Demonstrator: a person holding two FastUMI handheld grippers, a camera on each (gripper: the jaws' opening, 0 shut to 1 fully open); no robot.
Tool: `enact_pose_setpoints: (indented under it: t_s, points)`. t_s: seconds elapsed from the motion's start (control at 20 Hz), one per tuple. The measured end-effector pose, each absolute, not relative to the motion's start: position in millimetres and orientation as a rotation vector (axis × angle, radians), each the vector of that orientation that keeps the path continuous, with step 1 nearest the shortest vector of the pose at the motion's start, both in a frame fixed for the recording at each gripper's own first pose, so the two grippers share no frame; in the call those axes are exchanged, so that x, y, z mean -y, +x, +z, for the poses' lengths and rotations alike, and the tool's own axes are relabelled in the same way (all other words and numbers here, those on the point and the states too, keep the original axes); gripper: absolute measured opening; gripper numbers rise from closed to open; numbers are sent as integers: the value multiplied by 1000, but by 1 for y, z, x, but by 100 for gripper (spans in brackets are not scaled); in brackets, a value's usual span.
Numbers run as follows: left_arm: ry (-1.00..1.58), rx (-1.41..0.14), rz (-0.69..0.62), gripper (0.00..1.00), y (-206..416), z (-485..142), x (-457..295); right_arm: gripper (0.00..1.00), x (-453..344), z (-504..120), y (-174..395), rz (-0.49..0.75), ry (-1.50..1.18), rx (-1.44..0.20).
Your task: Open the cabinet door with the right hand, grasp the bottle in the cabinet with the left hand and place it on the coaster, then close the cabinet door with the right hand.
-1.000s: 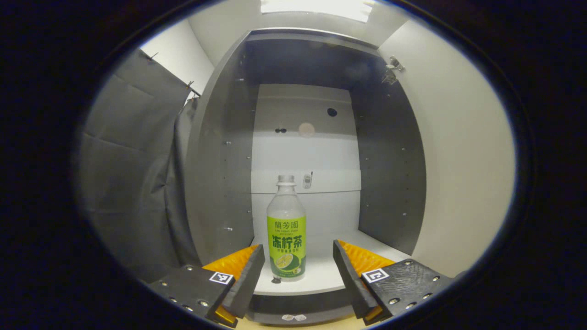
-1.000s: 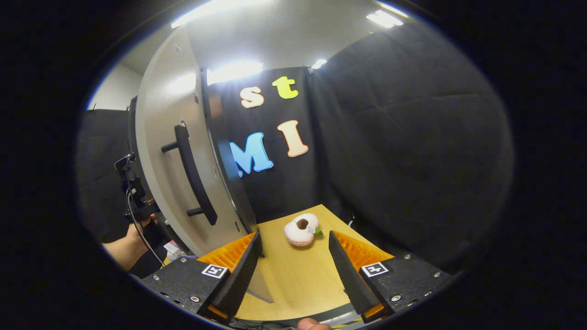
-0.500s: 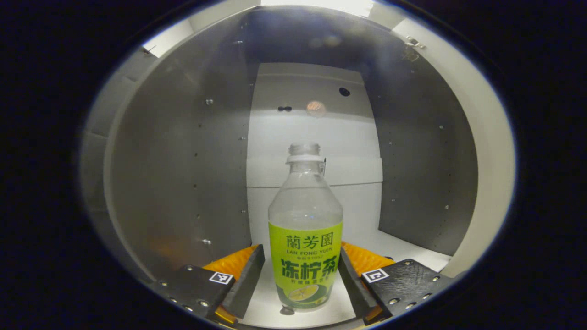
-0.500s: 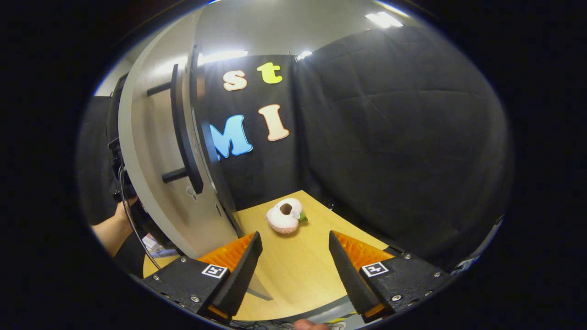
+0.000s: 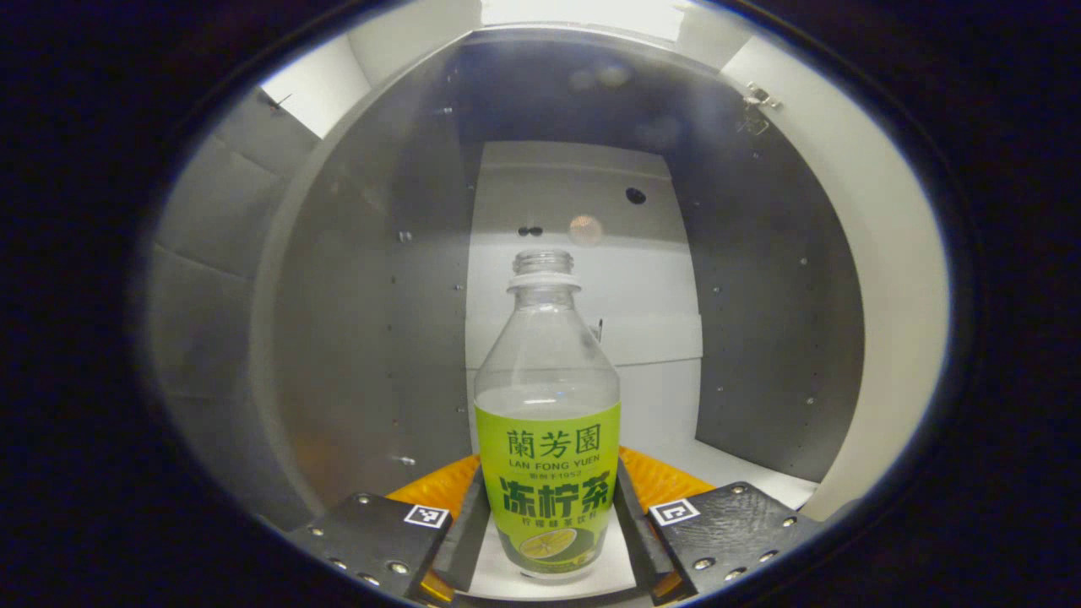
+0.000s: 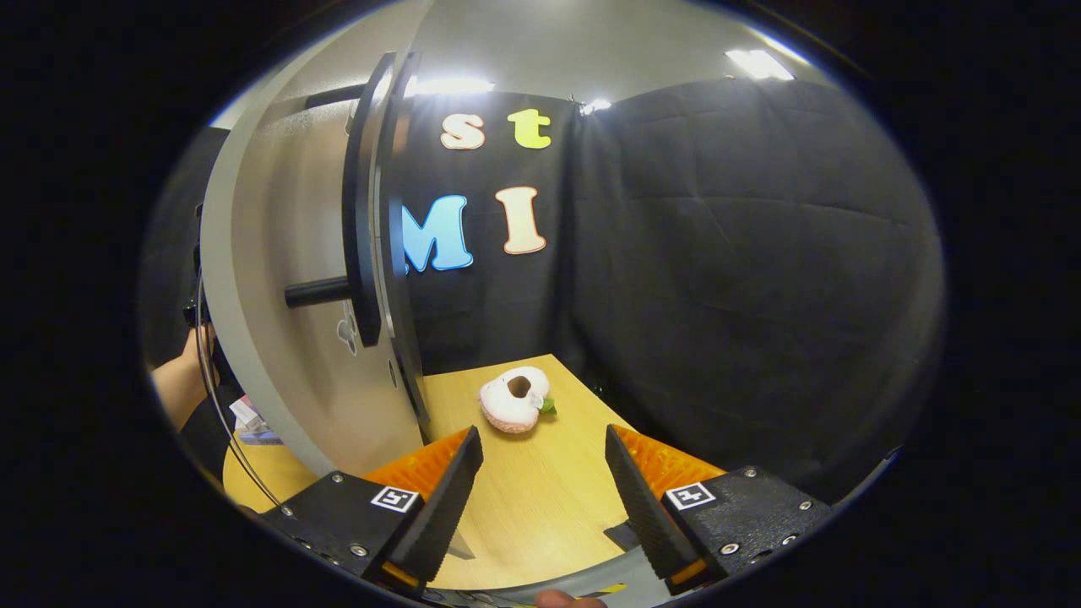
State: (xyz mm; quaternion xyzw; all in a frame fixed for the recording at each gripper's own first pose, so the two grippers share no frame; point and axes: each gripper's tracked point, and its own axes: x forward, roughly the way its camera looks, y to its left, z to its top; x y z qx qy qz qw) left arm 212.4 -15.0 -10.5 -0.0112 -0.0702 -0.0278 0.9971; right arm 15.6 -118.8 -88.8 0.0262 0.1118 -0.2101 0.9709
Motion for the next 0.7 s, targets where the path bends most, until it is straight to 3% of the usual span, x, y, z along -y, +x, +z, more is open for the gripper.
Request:
enact_pose_setpoints:
  t_s: [0.05,0.45,0.5,0.6,0.7]
  points:
    - [-13,139,-59,78,201,-6,15,91,117,-89,17,-407,45,-221]
    - [88,207,59,78,93,40,-16,91,121,-81,36,-266,48,-204]
    - [103,212,84,71,79,43,-21,91,129,-83,39,-248,37,-204]
    - [114,209,121,67,54,44,-25,91,138,-84,47,-215,17,-208]
    - [123,202,162,74,23,37,-30,91,143,-88,48,-184,15,-215]
